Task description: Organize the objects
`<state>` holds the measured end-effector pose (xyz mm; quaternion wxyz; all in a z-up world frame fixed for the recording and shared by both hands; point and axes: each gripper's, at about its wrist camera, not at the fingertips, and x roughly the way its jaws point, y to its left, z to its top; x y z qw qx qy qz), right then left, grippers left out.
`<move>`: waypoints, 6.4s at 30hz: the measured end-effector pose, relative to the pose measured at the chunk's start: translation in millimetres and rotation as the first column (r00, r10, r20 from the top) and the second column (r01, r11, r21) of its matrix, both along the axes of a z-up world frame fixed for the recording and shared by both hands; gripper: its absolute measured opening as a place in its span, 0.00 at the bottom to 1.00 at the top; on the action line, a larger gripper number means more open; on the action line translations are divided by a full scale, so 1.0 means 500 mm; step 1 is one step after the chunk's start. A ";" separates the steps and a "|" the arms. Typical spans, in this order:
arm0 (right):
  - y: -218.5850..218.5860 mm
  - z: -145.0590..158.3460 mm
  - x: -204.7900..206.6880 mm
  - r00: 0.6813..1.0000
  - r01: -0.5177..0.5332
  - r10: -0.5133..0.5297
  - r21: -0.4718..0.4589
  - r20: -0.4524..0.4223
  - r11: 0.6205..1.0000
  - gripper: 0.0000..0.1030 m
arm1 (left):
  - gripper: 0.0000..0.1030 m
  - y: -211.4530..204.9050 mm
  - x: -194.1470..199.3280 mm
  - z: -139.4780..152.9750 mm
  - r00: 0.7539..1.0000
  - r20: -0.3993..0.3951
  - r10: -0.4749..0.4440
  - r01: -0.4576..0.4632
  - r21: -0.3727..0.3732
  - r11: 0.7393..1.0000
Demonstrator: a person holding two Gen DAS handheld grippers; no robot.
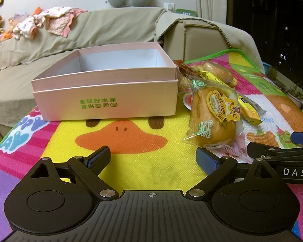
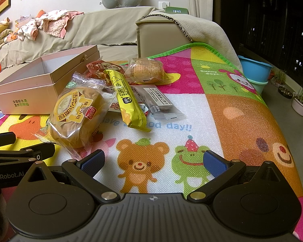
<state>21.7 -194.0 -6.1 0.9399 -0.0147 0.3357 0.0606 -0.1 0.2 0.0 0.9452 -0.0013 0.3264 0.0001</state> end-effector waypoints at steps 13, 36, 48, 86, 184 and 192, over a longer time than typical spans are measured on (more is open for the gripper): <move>0.000 0.000 0.000 1.000 0.000 0.000 0.000 0.000 1.000 1.00 | 0.93 0.000 0.000 0.000 1.000 0.000 0.000 0.000 0.000 1.000; -0.002 0.000 0.000 1.000 -0.001 0.001 0.003 0.000 1.000 1.00 | 0.94 -0.001 -0.001 0.000 1.000 -0.001 0.001 -0.001 0.007 1.000; 0.000 0.001 0.000 1.000 -0.002 0.002 0.006 -0.007 1.000 1.00 | 0.94 -0.006 -0.007 -0.004 1.000 -0.001 0.000 0.000 0.008 1.000; 0.011 0.433 0.045 0.981 -0.142 0.121 0.143 0.149 0.979 1.00 | 0.85 0.362 0.215 0.164 0.990 -0.031 0.137 -0.138 -0.063 0.988; 0.046 0.087 0.176 0.976 -0.182 0.182 0.018 -0.121 0.983 0.30 | 0.12 0.269 0.204 0.063 0.994 -0.106 0.038 -0.041 -0.026 0.999; -0.020 0.078 0.124 0.978 -0.051 0.052 0.012 -0.203 0.999 0.22 | 0.12 0.270 0.203 0.064 0.994 -0.107 0.036 -0.039 -0.025 0.999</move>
